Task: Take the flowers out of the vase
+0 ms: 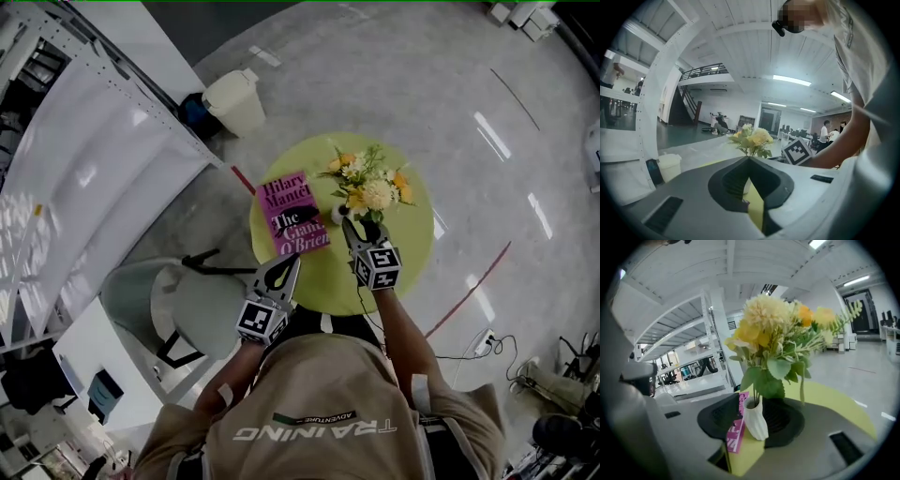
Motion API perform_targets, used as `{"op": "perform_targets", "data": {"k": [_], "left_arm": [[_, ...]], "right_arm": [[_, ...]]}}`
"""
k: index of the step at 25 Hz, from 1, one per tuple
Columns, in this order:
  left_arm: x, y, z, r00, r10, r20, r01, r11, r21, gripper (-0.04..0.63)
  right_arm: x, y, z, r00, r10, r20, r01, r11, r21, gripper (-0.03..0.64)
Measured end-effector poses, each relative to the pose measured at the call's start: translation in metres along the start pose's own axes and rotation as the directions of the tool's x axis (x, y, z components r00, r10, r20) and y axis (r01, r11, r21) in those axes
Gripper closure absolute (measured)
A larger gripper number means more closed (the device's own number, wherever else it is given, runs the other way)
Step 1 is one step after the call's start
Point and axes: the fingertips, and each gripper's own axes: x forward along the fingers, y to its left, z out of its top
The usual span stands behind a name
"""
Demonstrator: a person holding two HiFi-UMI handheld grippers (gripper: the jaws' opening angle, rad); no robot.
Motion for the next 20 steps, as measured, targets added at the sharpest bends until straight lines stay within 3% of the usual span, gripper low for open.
{"op": "perform_targets", "data": {"k": [10,15,20], "left_arm": [[-0.003,0.014,-0.023,0.998,0.045,-0.04,-0.047,0.998,-0.035,0.594],[0.001,0.02,-0.022,0.998,0.055,-0.037,-0.057,0.997,-0.047,0.594],[0.0,0.025,-0.024,0.997,0.063,-0.042,-0.066,0.995,-0.071,0.594]], "right_arm": [[0.04,-0.014,0.013,0.999,0.011,0.034,-0.012,0.999,0.034,0.457],[0.044,-0.016,0.02,0.998,-0.004,0.067,0.005,1.0,-0.013,0.53],[0.043,-0.009,0.028,0.996,0.004,0.09,0.001,0.998,-0.056,0.551]]}}
